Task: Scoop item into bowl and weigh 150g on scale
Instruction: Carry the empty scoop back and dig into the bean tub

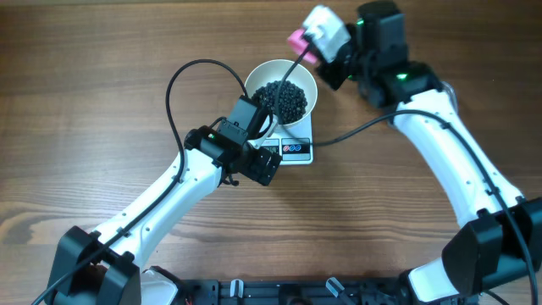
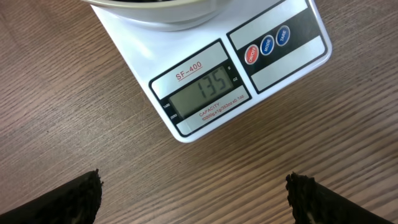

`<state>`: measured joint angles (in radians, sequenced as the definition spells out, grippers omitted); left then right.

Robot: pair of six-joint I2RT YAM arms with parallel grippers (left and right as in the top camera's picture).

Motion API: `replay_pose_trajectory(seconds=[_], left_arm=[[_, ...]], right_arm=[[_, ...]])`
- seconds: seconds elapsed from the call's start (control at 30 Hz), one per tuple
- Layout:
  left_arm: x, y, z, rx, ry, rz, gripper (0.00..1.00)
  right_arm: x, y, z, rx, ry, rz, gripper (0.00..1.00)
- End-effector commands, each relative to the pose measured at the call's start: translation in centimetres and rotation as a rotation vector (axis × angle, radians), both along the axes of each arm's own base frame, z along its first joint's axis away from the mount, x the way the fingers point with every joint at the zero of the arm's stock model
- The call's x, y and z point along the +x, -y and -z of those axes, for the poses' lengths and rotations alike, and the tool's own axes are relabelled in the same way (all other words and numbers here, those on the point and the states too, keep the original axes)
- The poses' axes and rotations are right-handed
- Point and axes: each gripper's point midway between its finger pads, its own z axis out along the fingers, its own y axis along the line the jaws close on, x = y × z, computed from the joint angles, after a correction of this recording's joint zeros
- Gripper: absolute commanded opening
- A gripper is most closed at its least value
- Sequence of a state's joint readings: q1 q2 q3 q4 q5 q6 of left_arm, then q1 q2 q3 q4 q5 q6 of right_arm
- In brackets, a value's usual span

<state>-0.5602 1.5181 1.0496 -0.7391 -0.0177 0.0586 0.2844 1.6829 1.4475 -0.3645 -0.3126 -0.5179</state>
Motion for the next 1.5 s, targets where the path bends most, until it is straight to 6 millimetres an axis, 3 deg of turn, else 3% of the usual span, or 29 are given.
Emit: replay_pose_trajectory(seconds=[0.0,0.1,0.23,0.27,0.33,0.4,0.57,0.67,0.73,0.87,0.93,0.97,1.07,1.17,1.23,1.37,1.47], left_arm=[[-0.1,0.0,-0.4,-0.008,0.012,0.012,1.0],[-0.1,0.0,-0.4,-0.008,0.012,0.012,1.0],[-0.1,0.0,-0.4,-0.008,0.012,0.012,1.0],[-0.1,0.0,-0.4,-0.008,0.012,0.012,1.0],[-0.1,0.0,-0.4,-0.008,0.012,0.012,1.0],[-0.1,0.0,-0.4,-0.008,0.012,0.012,1.0],[0.1,-0.2,-0.4,-0.008,0.012,0.005,1.0],[0.1,-0.2,-0.4,-0.008,0.012,0.005,1.0],[0.1,-0.2,-0.4,-0.008,0.012,0.005,1.0],[0.1,-0.2,-0.4,-0.008,0.012,0.005,1.0],[0.1,-0.2,-0.4,-0.008,0.012,0.005,1.0],[0.1,-0.2,-0.4,-0.008,0.012,0.005,1.0],[0.1,-0.2,-0.4,-0.008,0.012,0.005,1.0],[0.1,-0.2,-0.4,-0.008,0.012,0.005,1.0],[0.1,-0.2,-0.4,-0.008,0.012,0.005,1.0],[0.1,-0.2,-0.4,-0.008,0.012,0.005,1.0],[0.1,-0.2,-0.4,-0.008,0.012,0.005,1.0]], right_arm=[[2.1,4.8,-1.9,0.14,-0.016,0.173,0.04],[3.0,8.4,-3.1,0.229,-0.004,0.177,0.04],[5.4,13.7,-6.9,0.251,0.186,0.259,0.04],[6.0,15.8,-8.2,0.286,0.229,0.308,0.04],[6.1,17.6,-9.3,0.329,0.256,0.337,0.04],[6.2,18.3,-9.7,0.306,0.291,0.335,0.04],[5.9,17.6,-9.4,0.307,0.273,0.295,0.04],[5.2,17.5,-6.8,0.32,0.142,0.319,0.04],[3.7,17.3,-3.4,0.336,-0.036,0.359,0.04],[1.2,17.4,0.6,0.313,-0.245,0.421,0.04],[0.9,17.4,0.7,0.312,-0.259,0.425,0.04],[0.9,18.3,0.6,0.276,-0.248,0.478,0.04],[-0.7,19.8,-1.4,0.214,-0.259,0.569,0.04],[-3.4,21.2,-4.4,0.151,-0.255,0.658,0.04],[-5.7,22.1,-5.1,0.13,-0.285,0.743,0.04],[-8.8,24.3,-2.8,-0.01,-0.395,0.861,0.04],[-8.4,24.8,-0.8,-0.073,-0.441,0.845,0.04]])
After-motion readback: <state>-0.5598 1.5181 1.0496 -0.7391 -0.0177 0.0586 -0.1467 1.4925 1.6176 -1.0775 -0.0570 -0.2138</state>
